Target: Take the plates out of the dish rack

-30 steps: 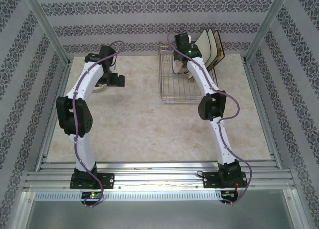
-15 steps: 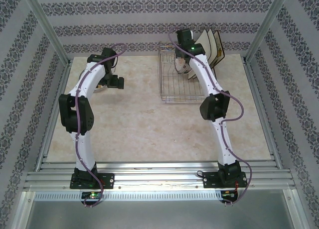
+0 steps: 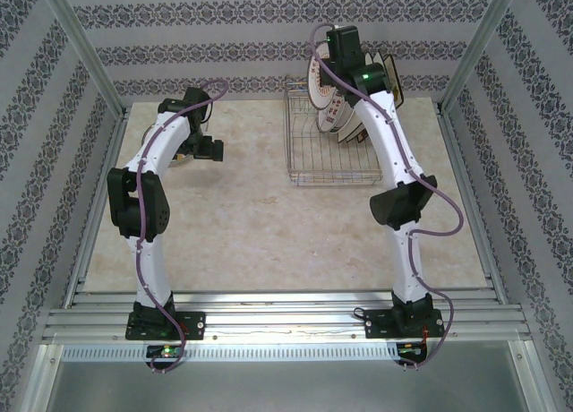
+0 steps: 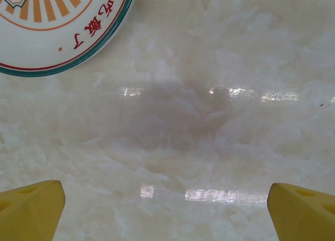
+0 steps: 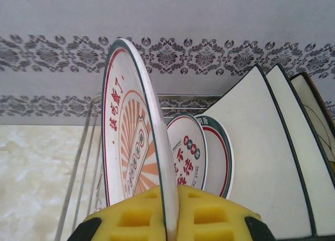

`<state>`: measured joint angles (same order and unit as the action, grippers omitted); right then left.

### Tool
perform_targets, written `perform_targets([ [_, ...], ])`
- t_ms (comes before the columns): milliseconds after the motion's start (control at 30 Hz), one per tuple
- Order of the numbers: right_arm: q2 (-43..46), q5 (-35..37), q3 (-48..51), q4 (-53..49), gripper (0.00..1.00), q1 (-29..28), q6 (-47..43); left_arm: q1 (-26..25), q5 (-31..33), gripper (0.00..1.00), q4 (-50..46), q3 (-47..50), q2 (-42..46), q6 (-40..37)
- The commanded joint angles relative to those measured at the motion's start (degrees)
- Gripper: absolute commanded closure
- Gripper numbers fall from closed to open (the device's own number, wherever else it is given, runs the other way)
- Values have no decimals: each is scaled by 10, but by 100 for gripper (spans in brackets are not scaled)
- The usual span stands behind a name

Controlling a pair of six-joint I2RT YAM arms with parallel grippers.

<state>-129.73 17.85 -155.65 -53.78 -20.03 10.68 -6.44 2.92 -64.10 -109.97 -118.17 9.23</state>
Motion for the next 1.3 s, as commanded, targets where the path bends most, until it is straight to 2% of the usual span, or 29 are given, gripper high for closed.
perform_targets([
  [0,57,-38,41,-1,100,2,5,-4,-7,0,-7,-3,10,1],
  [100,101,-105,105,9,100,13,31,-5,-14,0,0,7,18,1],
  [267,203,-230,269,78,100,39,68,-4,-17,0,8,18,28,0],
  [433,330,-474,512,286,100,87,169,-5,-11,0,16,28,34,2],
  [533,371,-562,610,384,100,106,231,-5,-12,0,24,37,37,5],
  [633,395,-618,682,465,100,116,283,-5,-4,0,38,52,44,15],
  [833,405,-677,768,582,100,120,357,-5,-18,0,62,76,62,10],
  [1133,396,-687,817,617,100,116,365,-4,-37,0,68,89,78,-1],
  [1267,384,-692,833,640,100,115,376,-4,-69,0,88,106,89,-2],
])
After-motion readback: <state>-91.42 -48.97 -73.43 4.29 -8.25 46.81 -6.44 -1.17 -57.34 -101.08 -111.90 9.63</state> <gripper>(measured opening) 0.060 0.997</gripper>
